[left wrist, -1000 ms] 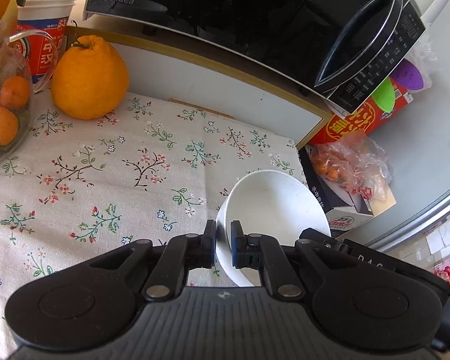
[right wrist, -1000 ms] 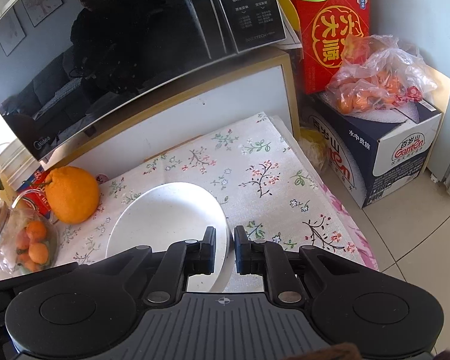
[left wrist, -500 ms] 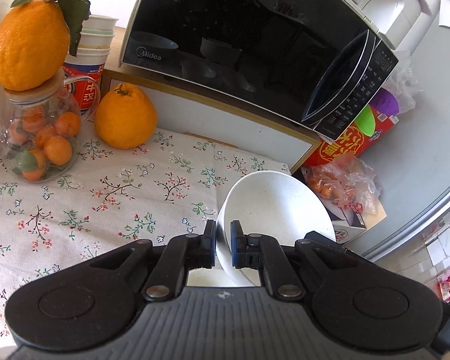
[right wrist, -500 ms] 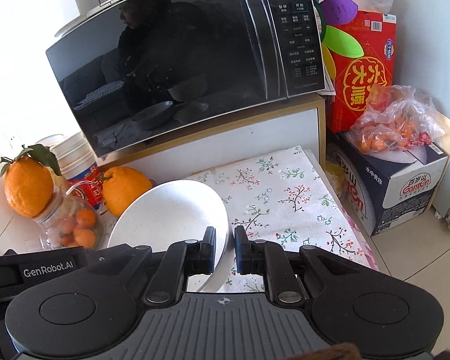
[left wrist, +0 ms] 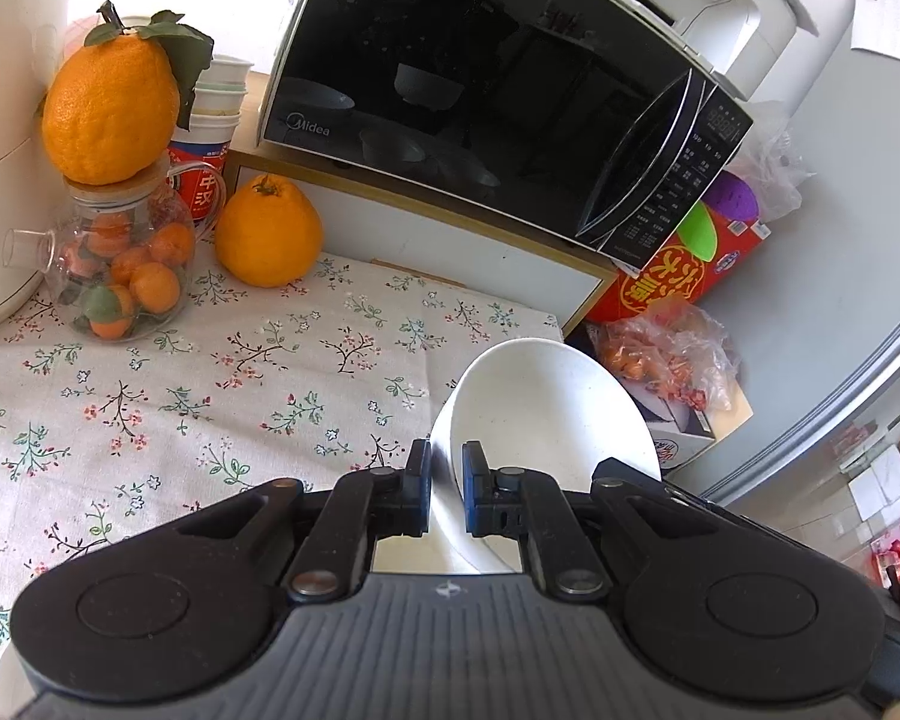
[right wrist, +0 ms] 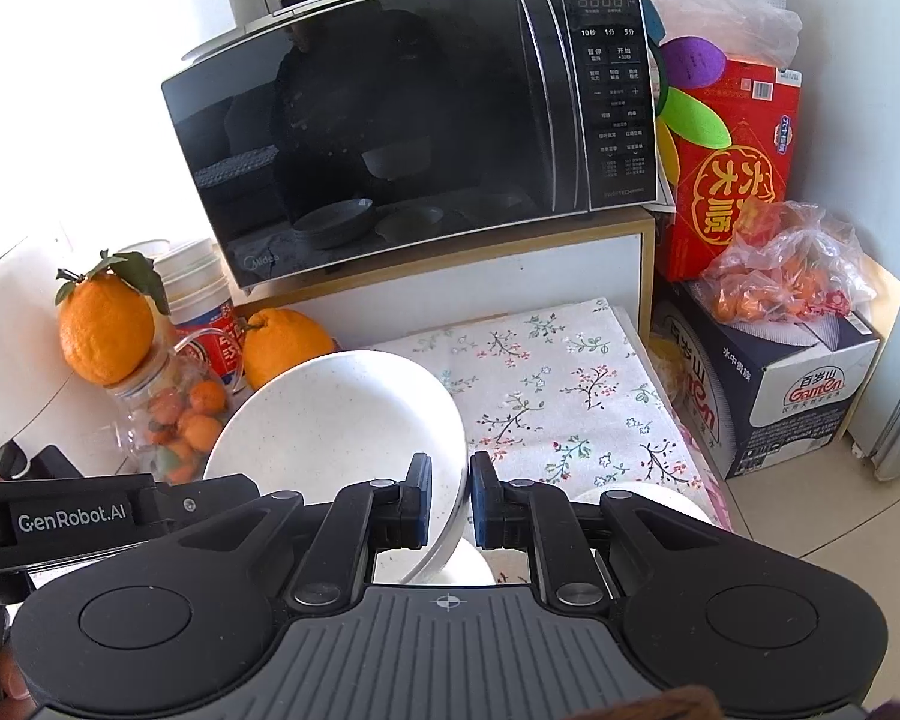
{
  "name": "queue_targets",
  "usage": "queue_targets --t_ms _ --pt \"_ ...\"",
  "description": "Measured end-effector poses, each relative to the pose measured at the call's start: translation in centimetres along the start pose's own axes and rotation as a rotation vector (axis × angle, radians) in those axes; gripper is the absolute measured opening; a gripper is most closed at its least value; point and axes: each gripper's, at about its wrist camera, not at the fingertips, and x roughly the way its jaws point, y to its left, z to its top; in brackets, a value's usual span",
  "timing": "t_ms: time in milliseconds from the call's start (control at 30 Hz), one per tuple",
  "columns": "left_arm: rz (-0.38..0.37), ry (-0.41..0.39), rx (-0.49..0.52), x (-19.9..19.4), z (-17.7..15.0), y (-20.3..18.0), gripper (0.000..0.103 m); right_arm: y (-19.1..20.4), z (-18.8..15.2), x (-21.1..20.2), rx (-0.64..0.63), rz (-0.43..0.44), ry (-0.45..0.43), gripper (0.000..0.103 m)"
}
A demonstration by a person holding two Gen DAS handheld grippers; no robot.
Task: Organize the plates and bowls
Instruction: 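Lift the second white plate with both grippers away from the microwave, then carry the second white plate with both grippers and lower it beside the plate stack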
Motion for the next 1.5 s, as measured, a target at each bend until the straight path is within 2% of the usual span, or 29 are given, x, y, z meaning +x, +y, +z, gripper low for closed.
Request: queue_targets --t_ms 433,667,733,933,1067,1200,1500 --pt "0.01 0.041 0.047 -2.5 -2.3 -1.1 0.009 -0.4 -1.9 -3.3 -0.041 0.012 0.023 0.014" --pt "-0.001 0.088 0.006 -2.8 -5.9 -0.1 0.009 -0.9 -4.7 -4.2 -0.072 0.013 0.086 0.016" --pt "0.001 0.119 -0.007 -2.5 -6.8 0.2 0.009 -0.9 -5.6 -4.1 -0.089 0.003 0.119 0.016" --pt "0.018 0.134 -0.007 -2.5 -7.9 0.6 0.009 -0.6 -6.6 -3.8 -0.111 0.0 0.161 0.017" --pt "0.001 0.148 -0.004 -2.6 -8.5 0.7 0.01 -0.9 -7.1 -3.5 -0.118 0.0 0.185 0.017" --pt "-0.012 0.178 0.021 -1.9 -9.1 0.9 0.011 -1.7 -7.9 -2.6 -0.106 0.009 0.235 0.017" --pt "0.04 0.22 0.09 -0.4 -10.6 0.5 0.01 -1.7 -9.3 -1.2 -0.145 -0.013 0.305 0.017"
